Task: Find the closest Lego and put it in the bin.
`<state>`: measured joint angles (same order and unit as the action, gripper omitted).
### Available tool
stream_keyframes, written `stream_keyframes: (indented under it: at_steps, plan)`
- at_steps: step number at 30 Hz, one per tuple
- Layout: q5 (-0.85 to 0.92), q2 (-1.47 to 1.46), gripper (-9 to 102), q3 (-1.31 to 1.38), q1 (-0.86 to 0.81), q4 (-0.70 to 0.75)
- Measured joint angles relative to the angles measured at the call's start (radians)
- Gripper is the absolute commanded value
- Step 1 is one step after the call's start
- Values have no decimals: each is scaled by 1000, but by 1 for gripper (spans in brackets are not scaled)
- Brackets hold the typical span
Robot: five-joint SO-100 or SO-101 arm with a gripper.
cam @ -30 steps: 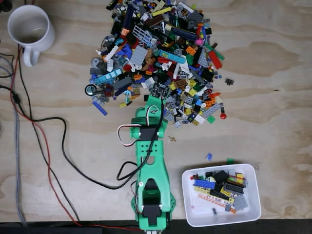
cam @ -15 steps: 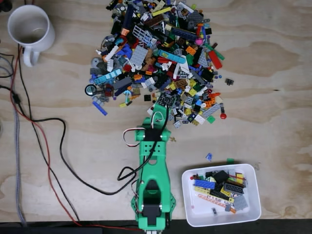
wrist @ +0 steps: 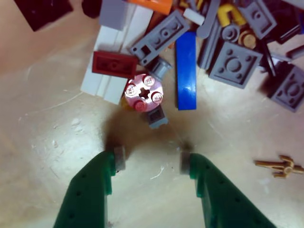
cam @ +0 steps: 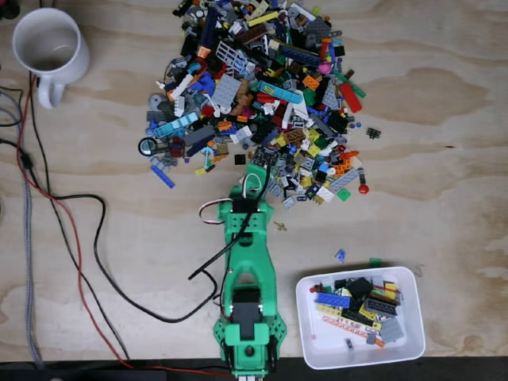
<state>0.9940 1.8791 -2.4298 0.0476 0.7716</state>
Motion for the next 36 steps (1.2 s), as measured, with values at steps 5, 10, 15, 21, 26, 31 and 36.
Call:
stream_keyframes:
  at_steps: [5, 10, 15, 21, 26, 31, 36]
  plan:
    - [11, -44, 16, 28, 0, -48]
    - [44, -92, 15, 66, -31, -81]
    - [77, -104, 15, 83, -58, -86]
    - [109, -123, 12, 92, -84, -91]
    - [126, -149, 10, 123, -104, -101]
    - [147, -155, 6, 129, -118, -101]
    - [153, -156, 6, 130, -118, -95]
